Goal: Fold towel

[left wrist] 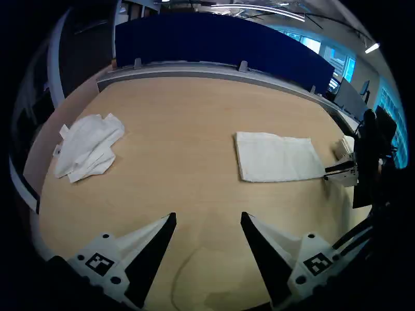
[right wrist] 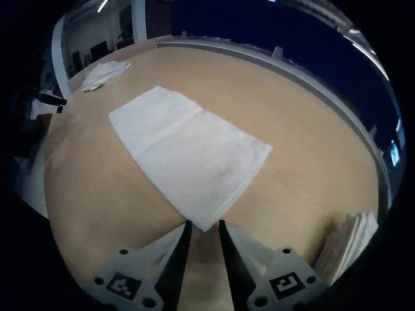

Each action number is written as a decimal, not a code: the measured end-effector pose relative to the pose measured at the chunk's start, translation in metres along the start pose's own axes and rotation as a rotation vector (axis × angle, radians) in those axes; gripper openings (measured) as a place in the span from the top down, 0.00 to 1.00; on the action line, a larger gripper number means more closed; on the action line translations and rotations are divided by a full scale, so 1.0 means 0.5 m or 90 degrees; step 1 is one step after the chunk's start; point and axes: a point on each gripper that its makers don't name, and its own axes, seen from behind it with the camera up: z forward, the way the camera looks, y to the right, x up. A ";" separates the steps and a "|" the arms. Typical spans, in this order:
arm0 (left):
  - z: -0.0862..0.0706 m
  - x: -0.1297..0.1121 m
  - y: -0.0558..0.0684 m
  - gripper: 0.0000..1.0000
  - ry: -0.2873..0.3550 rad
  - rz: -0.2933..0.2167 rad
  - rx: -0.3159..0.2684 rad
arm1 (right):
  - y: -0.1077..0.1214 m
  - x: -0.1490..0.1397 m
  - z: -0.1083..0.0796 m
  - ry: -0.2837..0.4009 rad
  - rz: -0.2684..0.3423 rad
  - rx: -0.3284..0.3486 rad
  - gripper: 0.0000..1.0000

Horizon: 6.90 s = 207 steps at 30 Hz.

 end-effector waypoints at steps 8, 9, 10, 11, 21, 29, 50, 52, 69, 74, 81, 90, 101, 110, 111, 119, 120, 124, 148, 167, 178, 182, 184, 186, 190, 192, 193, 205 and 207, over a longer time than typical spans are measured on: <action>-0.001 -0.002 -0.007 0.07 -0.001 -0.002 0.004 | -0.005 -0.005 0.005 -0.005 0.001 0.011 0.74; 0.000 -0.003 -0.008 0.07 -0.001 -0.002 0.005 | -0.005 -0.005 0.005 -0.005 0.002 0.013 0.75; 0.000 -0.004 -0.008 0.08 -0.001 -0.002 0.005 | -0.006 -0.005 0.004 -0.005 0.003 0.014 0.76; 0.000 -0.005 -0.008 0.08 -0.001 -0.003 0.004 | -0.006 -0.005 0.004 -0.004 0.003 0.015 0.78; -0.004 -0.008 -0.014 0.08 -0.002 -0.002 0.007 | -0.006 0.000 0.004 -0.001 0.008 0.012 0.96; -0.013 -0.006 -0.019 0.08 -0.001 -0.005 0.008 | -0.003 0.049 -0.021 0.026 0.002 0.004 0.96; -0.036 0.014 -0.023 0.08 0.029 -0.043 0.004 | -0.069 0.320 -0.082 0.126 -0.109 0.024 0.96; -0.039 0.014 -0.020 0.08 0.031 -0.048 0.002 | -0.081 0.331 -0.080 0.127 -0.119 0.030 0.96; -0.085 0.018 -0.031 0.08 0.051 -0.060 0.015 | -0.197 0.393 -0.009 0.113 -0.199 0.095 0.96; -0.104 0.015 -0.032 0.08 0.055 -0.059 0.021 | -0.251 0.406 0.040 0.101 -0.223 0.120 0.96; -0.123 0.001 -0.041 0.07 0.056 -0.065 0.032 | -0.325 0.391 0.117 0.069 -0.239 0.163 0.96; -0.127 -0.010 -0.051 0.08 0.054 -0.083 0.037 | -0.342 0.368 0.172 0.038 -0.222 0.174 0.95; -0.116 -0.006 -0.051 0.08 0.052 -0.079 0.036 | -0.332 0.374 0.157 0.045 -0.205 0.177 0.40; -0.109 -0.001 -0.043 0.08 0.051 -0.074 0.033 | -0.318 0.358 0.139 0.050 -0.192 0.166 0.36; -0.108 -0.001 -0.043 0.08 0.051 -0.073 0.033 | -0.317 0.354 0.137 0.050 -0.190 0.164 0.35; -0.106 0.004 -0.040 0.08 0.051 -0.072 0.032 | -0.284 0.302 0.119 0.041 -0.162 0.137 0.35; -0.105 0.005 -0.039 0.08 0.051 -0.072 0.032 | -0.280 0.295 0.117 0.039 -0.157 0.134 0.35; -0.103 0.009 -0.037 0.07 0.051 -0.069 0.030 | -0.262 0.265 0.109 0.031 -0.137 0.120 0.35; -0.092 0.005 -0.020 0.08 0.047 -0.063 0.022 | -0.232 0.179 0.111 -0.004 -0.093 0.082 0.40; -0.091 0.001 -0.016 0.08 0.043 -0.065 0.021 | -0.223 0.176 0.119 0.003 -0.068 0.075 0.84; -0.092 0.002 -0.014 0.08 0.043 -0.062 0.021 | -0.220 0.185 0.110 0.013 -0.069 0.073 0.96; -0.092 0.007 -0.012 0.08 0.046 -0.061 0.019 | -0.217 0.214 0.091 0.034 -0.075 0.071 0.97; -0.092 0.012 -0.011 0.08 0.049 -0.060 0.018 | -0.214 0.233 0.078 0.045 -0.079 0.068 0.97; -0.093 0.019 -0.009 0.07 0.051 -0.058 0.016 | -0.210 0.255 0.063 0.056 -0.086 0.064 0.97; -0.095 0.037 -0.003 0.08 0.061 -0.053 0.012 | -0.200 0.302 0.027 0.079 -0.108 0.054 0.97; -0.097 0.047 0.000 0.08 0.067 -0.049 0.010 | -0.193 0.327 0.007 0.092 -0.120 0.046 0.97; -0.098 0.051 0.002 0.08 0.069 -0.048 0.008 | -0.190 0.339 -0.004 0.098 -0.124 0.042 0.97; -0.114 0.094 0.022 0.08 0.094 -0.031 -0.010 | -0.146 0.456 -0.142 0.168 -0.150 0.000 0.97; -0.116 0.099 0.025 0.08 0.096 -0.027 -0.012 | -0.136 0.466 -0.163 0.175 -0.151 -0.009 0.97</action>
